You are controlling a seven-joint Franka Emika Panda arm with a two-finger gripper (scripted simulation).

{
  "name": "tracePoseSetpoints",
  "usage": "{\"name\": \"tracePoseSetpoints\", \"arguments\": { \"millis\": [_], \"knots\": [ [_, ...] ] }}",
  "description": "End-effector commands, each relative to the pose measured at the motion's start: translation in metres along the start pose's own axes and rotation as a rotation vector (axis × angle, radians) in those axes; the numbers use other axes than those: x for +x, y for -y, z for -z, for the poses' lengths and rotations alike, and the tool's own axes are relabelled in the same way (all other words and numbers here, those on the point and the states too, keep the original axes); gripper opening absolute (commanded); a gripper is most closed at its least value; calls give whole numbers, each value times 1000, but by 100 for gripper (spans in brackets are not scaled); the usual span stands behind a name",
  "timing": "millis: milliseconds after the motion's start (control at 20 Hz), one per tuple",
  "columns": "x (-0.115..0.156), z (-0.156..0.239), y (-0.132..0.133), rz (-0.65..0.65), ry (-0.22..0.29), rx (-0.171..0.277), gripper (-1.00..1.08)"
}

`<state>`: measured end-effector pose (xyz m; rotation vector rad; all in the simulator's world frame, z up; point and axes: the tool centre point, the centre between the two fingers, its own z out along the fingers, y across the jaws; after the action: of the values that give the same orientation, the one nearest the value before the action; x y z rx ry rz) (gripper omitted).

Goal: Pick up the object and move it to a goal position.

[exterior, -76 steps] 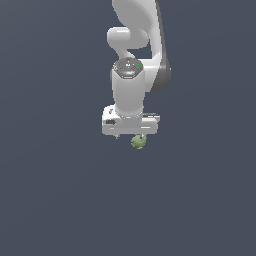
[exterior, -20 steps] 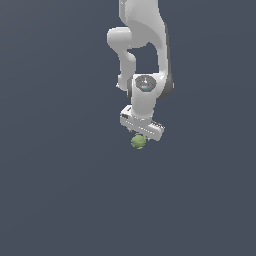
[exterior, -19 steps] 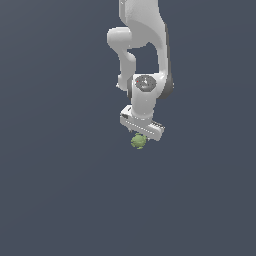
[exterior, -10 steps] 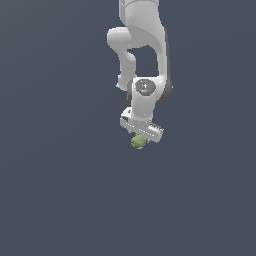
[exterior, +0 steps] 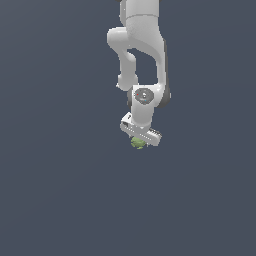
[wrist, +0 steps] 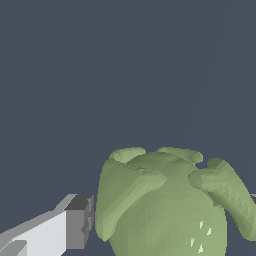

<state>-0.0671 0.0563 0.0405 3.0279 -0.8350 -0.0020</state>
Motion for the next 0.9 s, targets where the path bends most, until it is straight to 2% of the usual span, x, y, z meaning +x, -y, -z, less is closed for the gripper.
{"name": "tracePoseSetpoints", "arguments": {
  "millis": [0, 550, 850],
  "knots": [
    [0, -1, 0, 0, -1, 1, -100],
    [0, 0, 1, 1, -1, 2, -100],
    [11, 12, -4, 1, -1, 2, -100]
  ]
}}
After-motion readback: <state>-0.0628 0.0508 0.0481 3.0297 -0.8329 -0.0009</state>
